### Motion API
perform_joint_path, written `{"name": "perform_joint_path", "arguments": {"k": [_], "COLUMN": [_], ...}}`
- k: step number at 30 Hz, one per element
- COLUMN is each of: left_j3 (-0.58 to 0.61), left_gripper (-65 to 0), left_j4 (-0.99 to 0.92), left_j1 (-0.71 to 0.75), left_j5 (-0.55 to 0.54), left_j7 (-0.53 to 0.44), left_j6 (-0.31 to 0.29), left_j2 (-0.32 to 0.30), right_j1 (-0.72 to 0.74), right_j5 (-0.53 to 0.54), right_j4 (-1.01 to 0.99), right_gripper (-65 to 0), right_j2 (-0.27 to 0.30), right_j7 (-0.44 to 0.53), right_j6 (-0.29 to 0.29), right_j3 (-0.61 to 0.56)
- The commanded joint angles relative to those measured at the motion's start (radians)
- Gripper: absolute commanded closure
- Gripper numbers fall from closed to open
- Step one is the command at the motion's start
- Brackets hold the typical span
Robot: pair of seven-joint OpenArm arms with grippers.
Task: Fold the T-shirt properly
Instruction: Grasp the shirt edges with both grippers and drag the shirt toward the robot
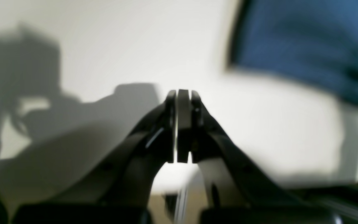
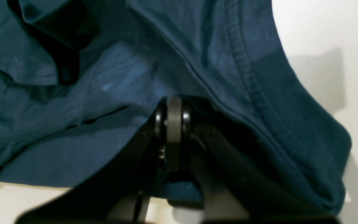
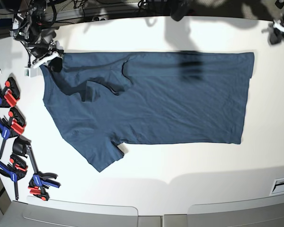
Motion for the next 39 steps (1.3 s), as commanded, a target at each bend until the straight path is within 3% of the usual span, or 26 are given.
{"name": "perform_joint_path", "arguments": {"k": [1, 6, 11, 19, 26, 39], "left_j3": [0.01, 0.143, 0.333, 0.5, 0.516, 0.499], "left_gripper": [0.0, 0.0, 0.0, 0.0, 0.0, 0.0], "left_j4": [0.051, 0.123, 0.086, -0.032, -0.149, 0.029], "left_j1": [0.0, -0.066, -0.144, -0.288, -0.256, 0.011], "left_j5": [-0.02, 0.071, 0.277, 0.454, 0.455, 0.458], "left_j7": [-0.016, -0.03, -0.116, -0.158, -0.031, -0.031], "left_j6": [-0.012, -0.012, 0.09, 0.19, 0.192, 0.189], "left_j2": [-0.017, -0.016, -0.016, -0.016, -0.023, -0.038], "right_j1": [-0.024, -0.022, -0.023, -0.022, -0.023, -0.029], "right_j5": [-0.103, -0.103, -0.102, -0.103, -0.103, -0.103], "right_j4": [-0.014, -0.008, -0.008, -0.008, -0.008, 0.022], "right_gripper": [0.0, 0.0, 0.0, 0.0, 0.0, 0.0], "right_j2": [0.0, 0.0, 0.0, 0.0, 0.0, 0.005], "right_j7": [-0.133, -0.131, -0.13, -0.13, -0.143, -0.277], "right_j6": [-0.039, -0.039, -0.039, -0.039, -0.039, -0.039], "right_j3": [-0.008, -0.008, -0.008, -0.008, -0.008, -0.008]}}
